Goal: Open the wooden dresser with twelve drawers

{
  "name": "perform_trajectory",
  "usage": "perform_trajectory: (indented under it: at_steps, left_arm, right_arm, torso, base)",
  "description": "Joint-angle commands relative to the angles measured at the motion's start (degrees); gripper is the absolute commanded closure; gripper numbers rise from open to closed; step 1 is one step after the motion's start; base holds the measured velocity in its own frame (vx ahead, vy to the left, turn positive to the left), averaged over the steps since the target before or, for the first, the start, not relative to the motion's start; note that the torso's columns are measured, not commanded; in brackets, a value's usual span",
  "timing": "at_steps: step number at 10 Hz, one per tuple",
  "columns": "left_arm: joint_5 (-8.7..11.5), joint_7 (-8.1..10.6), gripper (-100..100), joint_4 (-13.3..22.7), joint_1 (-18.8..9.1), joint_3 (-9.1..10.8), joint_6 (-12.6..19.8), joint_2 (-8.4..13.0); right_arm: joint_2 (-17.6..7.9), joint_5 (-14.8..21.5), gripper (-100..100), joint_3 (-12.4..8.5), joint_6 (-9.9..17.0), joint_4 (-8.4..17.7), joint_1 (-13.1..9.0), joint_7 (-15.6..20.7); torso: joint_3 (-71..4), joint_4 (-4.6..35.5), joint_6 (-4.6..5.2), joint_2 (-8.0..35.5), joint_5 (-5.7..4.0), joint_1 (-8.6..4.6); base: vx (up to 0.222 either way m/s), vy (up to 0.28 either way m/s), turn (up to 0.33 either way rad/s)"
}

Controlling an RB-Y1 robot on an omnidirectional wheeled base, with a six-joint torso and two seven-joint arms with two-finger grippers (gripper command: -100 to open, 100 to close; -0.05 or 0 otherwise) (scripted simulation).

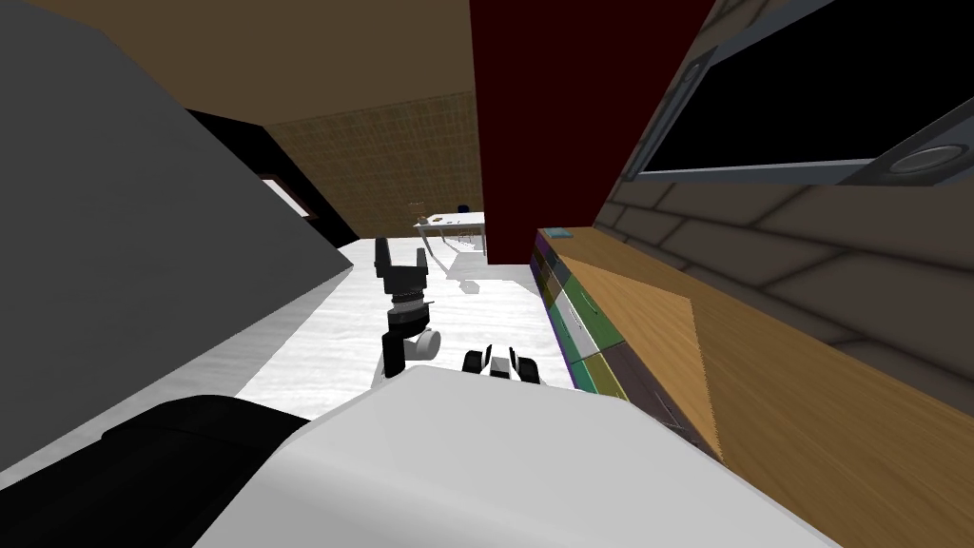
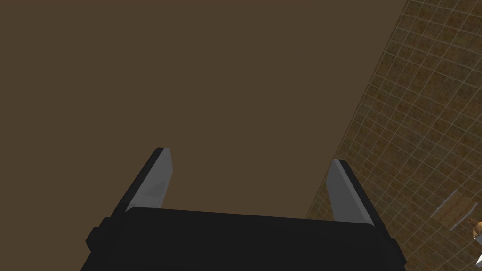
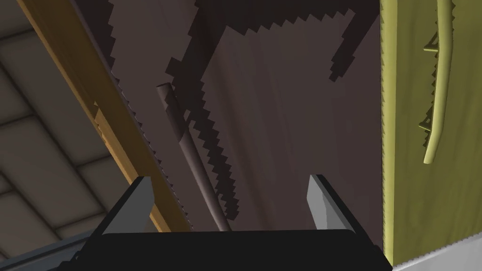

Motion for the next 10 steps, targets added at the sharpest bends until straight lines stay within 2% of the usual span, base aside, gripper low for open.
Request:
perform_trajectory:
  at_steps: [1,2,3,4,5,6,9,10]
  left_arm:
    - [0.0,0.0,0,0.0,0.0,0.0,0.0,0.0]
    - [0.0,0.0,0,0.0,0.0,0.0,0.0,0.0]
    - [0.0,0.0,0,0.0,0.0,0.0,0.0,0.0]
    - [0.0,0.0,0,0.0,0.0,0.0,0.0,0.0]
    - [0.0,0.0,0,0.0,0.0,0.0,0.0,0.0]
    - [0.0,0.0,0,0.0,0.0,0.0,0.0,0.0]
    - [0.0,0.0,0,0.0,-0.01,-0.02,0.0,-0.02]
    - [0.0,0.0,0,0.0,-0.01,-0.02,0.0,-0.02]
  right_arm:
    - [-0.29,0.83,-100,0.68,2.0,3.21,-0.68,-0.37]
    - [-0.29,0.83,-100,0.68,2.0,3.21,-0.68,-0.37]
    - [-0.59,1.21,-100,0.99,3.17,4.36,-0.86,-0.29]
    - [-0.73,1.0,-100,0.83,2.59,3.21,-0.45,-0.2]
    - [-0.77,1.04,-100,0.85,2.75,3.28,-0.44,-0.21]
    - [-0.77,1.03,100,0.85,2.73,3.27,-0.44,-0.21]
    - [-1.33,0.77,100,0.65,2.76,2.35,-1.27,1.35]
    - [-1.42,0.72,100,0.62,2.77,2.19,-1.41,1.61]
  torso:
    - [0.01,0.01,0.0,0.01,0.01,0.0]
    - [0.0,0.0,0.0,0.0,0.01,0.01]
    - [0.03,0.02,0.0,0.05,0.01,0.02]
    - [0.04,0.02,0.0,0.05,0.01,0.0]
    - [0.07,0.03,0.0,0.11,0.0,0.0]
    - [0.09,0.04,0.0,0.14,0.0,0.0]
    - [0.1,0.05,0.0,0.15,0.13,0.43]
    - [-0.01,0.01,-0.01,-0.03,0.08,0.22]
  base:
    - [0.054,0.002,0.025]
    - [0.04,0.006,0.004]
    - [0.045,0.003,0.014]
    - [0.024,-0.001,0.004]
    - [0.0,0.0,0.0]
    - [0.0,0.0,0.0]
    - [-0.035,0.152,-0.011]
    - [0.008,0.174,-0.005]
